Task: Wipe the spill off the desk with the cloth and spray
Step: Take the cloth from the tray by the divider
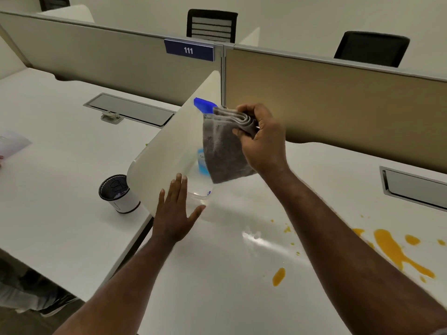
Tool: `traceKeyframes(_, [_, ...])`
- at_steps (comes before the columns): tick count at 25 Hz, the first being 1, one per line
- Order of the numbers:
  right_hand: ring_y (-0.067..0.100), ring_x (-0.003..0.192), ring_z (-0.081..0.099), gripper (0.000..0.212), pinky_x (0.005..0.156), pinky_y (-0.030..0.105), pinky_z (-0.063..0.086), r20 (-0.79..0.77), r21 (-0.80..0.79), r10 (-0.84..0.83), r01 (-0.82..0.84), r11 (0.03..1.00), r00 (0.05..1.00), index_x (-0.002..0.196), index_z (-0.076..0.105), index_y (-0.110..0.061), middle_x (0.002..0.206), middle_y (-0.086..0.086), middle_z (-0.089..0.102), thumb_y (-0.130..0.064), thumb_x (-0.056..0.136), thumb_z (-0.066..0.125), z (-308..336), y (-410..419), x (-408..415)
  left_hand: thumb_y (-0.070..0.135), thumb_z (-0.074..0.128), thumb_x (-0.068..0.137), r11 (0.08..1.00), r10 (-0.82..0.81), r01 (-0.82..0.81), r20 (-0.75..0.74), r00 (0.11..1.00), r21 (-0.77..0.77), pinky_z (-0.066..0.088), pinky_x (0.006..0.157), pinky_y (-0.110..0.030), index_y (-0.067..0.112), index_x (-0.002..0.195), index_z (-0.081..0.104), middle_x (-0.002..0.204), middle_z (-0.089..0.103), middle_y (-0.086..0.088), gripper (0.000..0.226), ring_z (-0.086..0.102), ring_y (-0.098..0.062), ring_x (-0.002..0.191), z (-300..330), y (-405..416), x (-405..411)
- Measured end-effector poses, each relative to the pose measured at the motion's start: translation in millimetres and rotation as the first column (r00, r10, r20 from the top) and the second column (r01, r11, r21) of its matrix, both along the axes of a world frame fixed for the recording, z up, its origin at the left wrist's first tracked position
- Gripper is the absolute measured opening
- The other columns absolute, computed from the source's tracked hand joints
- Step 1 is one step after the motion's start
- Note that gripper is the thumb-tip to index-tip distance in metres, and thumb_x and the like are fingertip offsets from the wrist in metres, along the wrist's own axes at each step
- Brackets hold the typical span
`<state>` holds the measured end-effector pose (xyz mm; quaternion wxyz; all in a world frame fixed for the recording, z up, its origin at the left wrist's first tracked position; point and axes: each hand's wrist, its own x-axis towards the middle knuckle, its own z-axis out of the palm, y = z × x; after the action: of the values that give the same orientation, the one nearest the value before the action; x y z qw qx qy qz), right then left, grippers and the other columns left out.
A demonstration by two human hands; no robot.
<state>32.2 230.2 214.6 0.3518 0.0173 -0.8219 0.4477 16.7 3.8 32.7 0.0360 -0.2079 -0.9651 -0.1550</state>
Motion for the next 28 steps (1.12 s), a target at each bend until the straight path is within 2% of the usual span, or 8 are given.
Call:
traceKeyframes(4, [0.013,0.096,0.064,0.031,0.088,0.010,0.047,0.157,0.009,-0.032,0.031,0.999,0.987,0.112,0.064,-0.008,0.107,0.006,0.070,-0.001,0.083,0.071,-22.0,23.2,32.0,0.068,0.028,0.092,0.947,-0.069,0.131,-0.214,0.974,0.294,0.022,0.117,-0.055,0.013,0.153,0.018,0.161,0.014,-0.005,0.083,0.019,-0.025,0.148,42.0,56.6,11.0])
traceKeyframes(8, [0.017,0.102,0.065,0.040,0.093,0.026,0.053,0.254,0.034,0.002,-0.011,0.999,0.967,0.119,0.059,-0.011,0.113,0.007,0.069,0.003,0.083,0.068,-36.8,38.6,50.8,0.068,0.030,0.092,0.858,-0.187,0.316,-0.326,0.927,0.406,0.028,0.115,-0.054,0.009,0.150,0.024,0.158,0.029,-0.014,0.083,0.026,-0.028,0.147,74.5,112.4,16.7])
traceKeyframes(13, [0.012,0.086,0.070,0.084,0.080,0.023,0.058,0.359,-0.078,0.137,-0.117,0.990,0.923,0.138,0.033,-0.029,0.122,0.002,0.059,0.009,0.075,0.071,-42.3,55.0,52.7,0.080,0.036,0.080,0.798,-0.326,0.448,-0.338,0.883,0.402,0.038,0.109,-0.053,0.005,0.143,0.040,0.143,0.051,-0.015,0.098,0.046,-0.033,0.133,89.9,143.1,7.1])
traceKeyframes(17, [0.017,0.077,0.071,0.097,0.072,0.025,0.060,0.385,-0.212,0.233,-0.160,0.964,0.893,0.142,0.022,-0.036,0.115,0.004,0.052,0.005,0.073,0.076,-50.0,56.9,48.4,0.075,0.061,0.068,0.826,-0.355,0.393,-0.169,0.920,0.405,0.051,0.088,-0.036,0.006,0.130,0.054,0.117,0.067,-0.012,0.092,0.064,-0.026,0.102,88.5,142.2,-6.5])
traceKeyframes(20, [0.026,0.077,0.069,0.093,0.073,0.032,0.059,0.459,-0.275,0.346,-0.239,0.931,0.818,0.143,0.025,-0.033,0.114,0.010,0.052,0.002,0.074,0.077,-47.6,63.9,42.6,0.072,0.061,0.066,0.871,-0.308,0.344,-0.155,0.939,0.351,0.050,0.071,-0.028,0.008,0.100,0.061,0.091,0.068,-0.009,0.073,0.059,-0.017,0.078,83.5,139.1,-13.7])
traceKeyframes(23, [0.027,0.088,0.067,0.080,0.075,0.028,0.055,0.523,-0.392,0.517,-0.347,0.852,0.678,0.139,0.038,-0.028,0.121,0.013,0.055,-0.009,0.070,0.072,-32.5,81.3,24.6,0.058,0.074,0.071,0.900,-0.264,0.325,-0.229,0.937,0.290,0.051,0.064,-0.029,0.010,0.088,0.059,0.080,0.067,-0.008,0.054,0.059,-0.017,0.070,75.7,131.0,-15.9])
traceKeyframes(25, [0.027,0.098,0.066,0.070,0.078,0.029,0.054,0.533,-0.401,0.486,-0.298,0.866,0.693,0.135,0.045,-0.026,0.122,0.010,0.058,-0.019,0.069,0.066,-22.6,87.4,-0.1,0.053,0.080,0.068,0.908,-0.238,0.335,-0.345,0.908,0.254,0.049,0.057,-0.029,0.011,0.080,0.057,0.070,0.064,-0.005,0.049,0.059,-0.017,0.062,69.2,122.2,-16.3])
traceKeyframes(28, [0.019,0.098,0.060,0.056,0.078,0.029,0.049,0.589,-0.255,0.266,-0.137,0.957,0.763,0.129,0.052,-0.023,0.121,0.004,0.060,-0.027,0.078,0.074,-20.7,75.6,-51.8,0.056,0.082,0.062,0.914,-0.212,0.336,-0.437,0.874,0.229,0.045,0.054,-0.028,0.012,0.074,0.055,0.064,0.060,-0.003,0.053,0.057,-0.018,0.057,62.6,108.7,-15.3])
